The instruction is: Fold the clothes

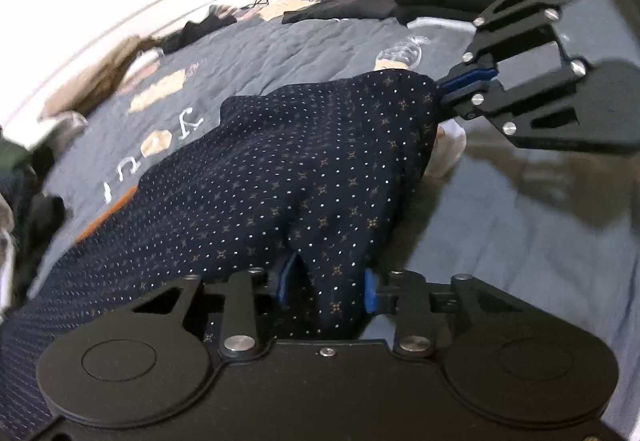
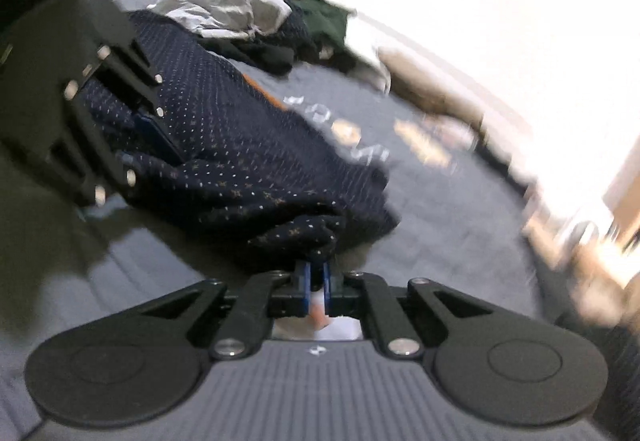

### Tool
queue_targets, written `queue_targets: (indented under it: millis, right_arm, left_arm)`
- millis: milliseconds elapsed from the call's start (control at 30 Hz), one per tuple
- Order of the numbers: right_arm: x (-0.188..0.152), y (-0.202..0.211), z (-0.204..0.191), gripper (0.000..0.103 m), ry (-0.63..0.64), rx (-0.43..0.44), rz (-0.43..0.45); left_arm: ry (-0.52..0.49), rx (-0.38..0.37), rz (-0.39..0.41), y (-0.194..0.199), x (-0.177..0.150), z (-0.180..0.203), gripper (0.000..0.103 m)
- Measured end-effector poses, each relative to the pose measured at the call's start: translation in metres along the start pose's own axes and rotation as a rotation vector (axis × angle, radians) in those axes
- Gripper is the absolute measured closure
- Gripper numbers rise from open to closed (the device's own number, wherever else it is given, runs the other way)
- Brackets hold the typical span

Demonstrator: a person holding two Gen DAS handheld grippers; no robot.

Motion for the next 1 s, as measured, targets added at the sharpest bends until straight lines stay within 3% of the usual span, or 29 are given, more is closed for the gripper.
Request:
queue_targets:
  millis: [133,367,500,600,700,767,833,900,1000]
  right_arm:
    - [0.005,0.008,-0.001,0.099,0.122,-0.053,0.016]
    - [-0.023,-0.010,-0.006,0.102,0.196,-0.005,-0.124]
    - [-0.049,-0.025,0.008,0.103,0.122,-0.021,-0.259]
    - [-0.053,-0.017,0.030,0.103,-0.074,0.048,-0.249]
    - [-0.040,0.003,0.040,0.097,-0.214,0.145,-0.150]
    - [-0.029,0.015,0.042,0.087,-0.277,0.194,-0.092]
    - [-0.022,0.017,0.039,0.055,-0.304,0.228,-0.046]
    - [-0.016,0.015,0.035,0.051,-0.321,0.255,-0.011]
    - [-0.014,-0.002,0.029,0.051,-0.332,0.291,-0.041]
  left_arm:
    - [0.073,-0.049,-0.003,0.009,0.009,-0.011,0.085]
    - [0.024,-0.053,-0.039,0.007,0.004,-0.005,0.085]
    - [0.026,-0.051,-0.040,0.007,0.002,-0.008,0.082]
    - [0.010,-0.053,-0.048,0.006,0.000,-0.006,0.077]
    - [0.000,-0.054,-0.050,0.005,-0.001,-0.003,0.070]
    - [0.005,-0.060,-0.055,0.005,-0.002,-0.002,0.066]
    - [-0.001,-0.061,-0.057,0.005,-0.002,0.000,0.061]
    - [-0.009,-0.060,-0.059,0.005,-0.003,0.001,0.059]
    - [-0.026,-0.052,-0.055,0.005,-0.004,0.004,0.059]
Point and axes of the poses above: each gripper's, at about its wrist camera, not at the fingertips, and y roughly against the way its jaws point, z to its right, x to its top, the point moved 4 cm from there along -y, roughly the way its jaws point, and after that the axes turned 13 degrees about y, right-handed, at the moved point
